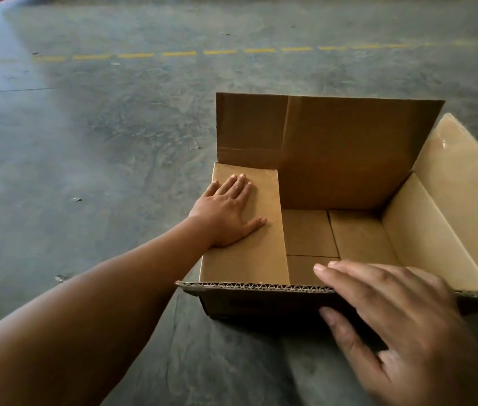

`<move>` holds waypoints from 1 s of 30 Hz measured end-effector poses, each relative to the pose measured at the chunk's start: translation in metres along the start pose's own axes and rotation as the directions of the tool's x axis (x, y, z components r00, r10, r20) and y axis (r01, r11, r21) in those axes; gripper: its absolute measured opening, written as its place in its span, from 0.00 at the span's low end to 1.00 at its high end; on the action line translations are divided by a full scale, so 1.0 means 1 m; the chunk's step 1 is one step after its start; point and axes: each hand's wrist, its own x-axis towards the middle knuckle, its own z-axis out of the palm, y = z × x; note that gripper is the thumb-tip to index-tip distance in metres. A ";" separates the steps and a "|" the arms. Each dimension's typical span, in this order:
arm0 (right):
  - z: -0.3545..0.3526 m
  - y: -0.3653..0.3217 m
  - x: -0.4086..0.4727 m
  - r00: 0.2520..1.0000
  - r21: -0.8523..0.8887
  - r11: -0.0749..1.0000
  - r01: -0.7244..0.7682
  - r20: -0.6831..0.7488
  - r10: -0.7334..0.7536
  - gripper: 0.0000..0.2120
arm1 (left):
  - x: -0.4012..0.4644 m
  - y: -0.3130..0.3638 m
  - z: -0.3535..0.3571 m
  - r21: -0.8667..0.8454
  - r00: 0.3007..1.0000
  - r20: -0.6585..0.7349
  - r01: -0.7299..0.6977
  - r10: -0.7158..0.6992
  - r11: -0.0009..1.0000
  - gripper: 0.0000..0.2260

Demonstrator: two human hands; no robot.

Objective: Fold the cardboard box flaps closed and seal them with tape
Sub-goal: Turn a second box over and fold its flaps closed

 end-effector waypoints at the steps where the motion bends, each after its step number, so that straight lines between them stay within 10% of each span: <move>1: 0.001 0.001 0.001 1.000 -0.003 1.000 -0.005 -0.006 0.005 0.18 | -0.002 0.001 -0.001 -0.010 1.000 -0.001 -0.002 0.002 1.000 0.42; 13: -0.008 -0.007 -0.010 0.989 0.007 0.997 -0.073 0.128 0.071 0.24 | -0.038 0.017 -0.086 -0.154 0.980 0.190 0.097 -0.067 0.983 0.42; 20: -0.041 0.010 0.003 0.919 0.006 0.943 -0.333 0.226 0.323 0.34 | -0.087 0.101 -0.153 -0.494 0.892 0.402 0.019 0.208 0.869 0.36; 26: -0.102 0.096 0.031 0.835 0.195 0.824 -0.532 -0.042 0.549 0.25 | -0.099 0.133 -0.157 -0.478 0.840 0.462 -0.034 0.284 0.878 0.38; 30: -0.127 0.175 0.045 0.746 0.048 0.744 -0.666 0.075 0.662 0.22 | -0.093 0.158 -0.155 -0.445 0.826 0.459 -0.105 0.327 0.889 0.43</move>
